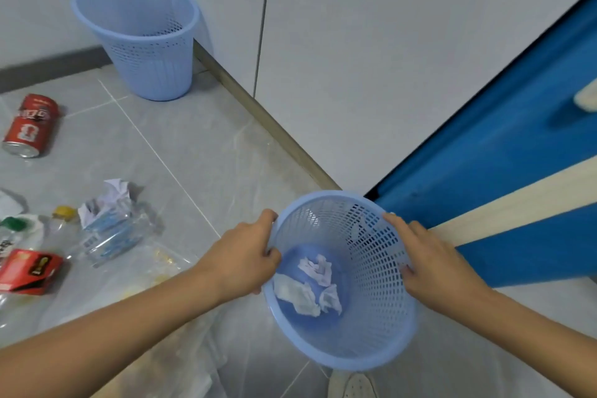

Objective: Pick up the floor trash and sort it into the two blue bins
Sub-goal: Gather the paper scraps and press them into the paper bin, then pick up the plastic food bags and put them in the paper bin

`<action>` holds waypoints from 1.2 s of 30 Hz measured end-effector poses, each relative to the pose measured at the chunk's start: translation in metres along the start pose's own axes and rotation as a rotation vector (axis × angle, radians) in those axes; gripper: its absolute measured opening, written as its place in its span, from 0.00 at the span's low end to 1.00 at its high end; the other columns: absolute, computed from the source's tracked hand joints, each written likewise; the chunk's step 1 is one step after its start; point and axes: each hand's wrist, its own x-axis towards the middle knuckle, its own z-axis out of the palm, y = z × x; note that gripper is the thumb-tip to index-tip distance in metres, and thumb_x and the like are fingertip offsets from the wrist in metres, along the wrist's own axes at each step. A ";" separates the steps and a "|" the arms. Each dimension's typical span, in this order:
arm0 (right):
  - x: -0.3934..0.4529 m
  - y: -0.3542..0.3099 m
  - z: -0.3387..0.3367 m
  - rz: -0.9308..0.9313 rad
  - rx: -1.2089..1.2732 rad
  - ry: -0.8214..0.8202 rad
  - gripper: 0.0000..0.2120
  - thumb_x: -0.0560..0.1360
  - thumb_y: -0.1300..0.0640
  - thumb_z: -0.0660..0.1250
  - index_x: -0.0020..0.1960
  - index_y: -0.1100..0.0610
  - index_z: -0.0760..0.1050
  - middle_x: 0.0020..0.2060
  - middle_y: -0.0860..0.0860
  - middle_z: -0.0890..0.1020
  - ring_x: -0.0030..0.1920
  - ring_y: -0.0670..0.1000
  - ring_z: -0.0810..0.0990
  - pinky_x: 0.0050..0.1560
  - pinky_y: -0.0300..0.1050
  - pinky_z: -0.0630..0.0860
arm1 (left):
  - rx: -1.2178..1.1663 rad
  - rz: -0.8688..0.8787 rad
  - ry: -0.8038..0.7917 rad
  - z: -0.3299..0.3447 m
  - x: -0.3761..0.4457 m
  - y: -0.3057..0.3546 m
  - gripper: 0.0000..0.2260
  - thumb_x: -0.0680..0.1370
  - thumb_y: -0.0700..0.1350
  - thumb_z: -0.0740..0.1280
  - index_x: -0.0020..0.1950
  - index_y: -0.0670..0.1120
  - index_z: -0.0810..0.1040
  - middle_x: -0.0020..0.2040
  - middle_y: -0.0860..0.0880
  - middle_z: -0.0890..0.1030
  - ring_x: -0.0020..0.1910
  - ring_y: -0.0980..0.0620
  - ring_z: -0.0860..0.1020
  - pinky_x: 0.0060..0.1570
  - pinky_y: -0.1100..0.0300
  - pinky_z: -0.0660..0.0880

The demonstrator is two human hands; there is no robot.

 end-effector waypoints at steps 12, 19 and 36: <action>0.173 -0.105 -0.046 -0.222 0.209 0.073 0.36 0.73 0.62 0.67 0.77 0.46 0.58 0.52 0.54 0.71 0.49 0.59 0.76 0.37 0.46 0.66 | -0.095 -0.138 0.457 -0.118 0.059 -0.080 0.17 0.81 0.45 0.64 0.70 0.51 0.69 0.47 0.41 0.81 0.30 0.43 0.82 0.26 0.48 0.81; 0.266 -0.148 -0.067 -0.218 0.049 0.123 0.37 0.70 0.64 0.70 0.77 0.57 0.62 0.60 0.68 0.74 0.60 0.68 0.75 0.51 0.51 0.69 | -0.352 -0.261 0.572 -0.154 0.112 -0.101 0.20 0.79 0.39 0.66 0.71 0.47 0.70 0.59 0.37 0.77 0.52 0.36 0.81 0.37 0.42 0.83; 0.072 -0.252 0.064 -0.315 -0.053 -0.706 0.07 0.74 0.50 0.66 0.45 0.54 0.77 0.37 0.48 0.83 0.39 0.52 0.83 0.38 0.47 0.82 | 0.293 -0.230 0.130 -0.091 -0.125 -0.217 0.11 0.81 0.56 0.63 0.54 0.51 0.79 0.41 0.55 0.80 0.42 0.53 0.78 0.42 0.58 0.70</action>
